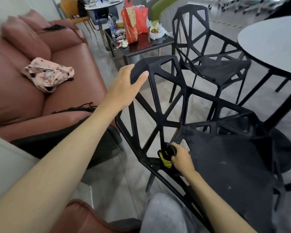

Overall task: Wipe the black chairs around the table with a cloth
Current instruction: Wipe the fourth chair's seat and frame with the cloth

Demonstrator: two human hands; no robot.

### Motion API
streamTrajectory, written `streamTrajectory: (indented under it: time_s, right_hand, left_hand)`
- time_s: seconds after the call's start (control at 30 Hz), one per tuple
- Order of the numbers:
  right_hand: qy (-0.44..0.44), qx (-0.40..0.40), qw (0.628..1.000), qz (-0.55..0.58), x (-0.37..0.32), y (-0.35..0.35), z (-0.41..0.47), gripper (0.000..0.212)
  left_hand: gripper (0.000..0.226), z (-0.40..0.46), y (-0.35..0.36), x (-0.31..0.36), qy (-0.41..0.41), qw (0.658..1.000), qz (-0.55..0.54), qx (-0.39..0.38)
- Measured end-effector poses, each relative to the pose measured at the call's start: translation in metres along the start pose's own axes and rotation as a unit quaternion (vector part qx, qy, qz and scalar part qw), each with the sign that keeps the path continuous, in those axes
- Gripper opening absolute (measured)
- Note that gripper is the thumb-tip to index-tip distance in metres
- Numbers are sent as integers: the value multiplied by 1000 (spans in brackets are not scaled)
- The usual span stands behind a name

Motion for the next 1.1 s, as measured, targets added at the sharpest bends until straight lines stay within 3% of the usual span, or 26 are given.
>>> streamTrajectory:
  time_s: [0.1, 0.23, 0.37, 0.43, 0.7, 0.83, 0.97, 1.1]
  right_hand:
    - [-43, -62, 992, -96, 0, 9, -22, 43]
    - [-50, -73, 996, -24, -17, -1, -31, 55]
    - [-134, -71, 987, 61, -64, -21, -44, 54]
    - [-162, -76, 983, 42, -81, -27, -47, 57]
    - [-70, -75, 995, -7, -48, -20, -49, 59]
    - [-103, -65, 987, 100, -63, -23, -60, 54]
    - [-156, -90, 952, 248, -86, -27, -82, 28]
    - [-237, -18, 955, 178, -97, -37, -88, 45]
  left_hand:
    - [81, -1, 0, 0, 0, 1000, 2, 6]
    - [78, -2, -1, 4, 2, 1000, 3, 13]
    - [79, -3, -2, 4, -2, 1000, 9, 12]
    - [79, -4, -2, 5, -4, 1000, 15, 9]
    - [76, -8, -3, 8, -2, 999, 34, 10]
    - [77, -9, -4, 9, -3, 999, 33, 10]
    - [78, -8, -3, 9, -9, 999, 31, 11]
    - [77, -7, -3, 6, -6, 1000, 25, 15]
Point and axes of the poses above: each hand's wrist, its own z-axis towards the middle knuckle, its own y-axis out of the palm, x = y × z, the point moved 8 cm from there along z, towards the middle knuckle, and after that the axes turned 8 degrees about -z, right-handed, at the moved point
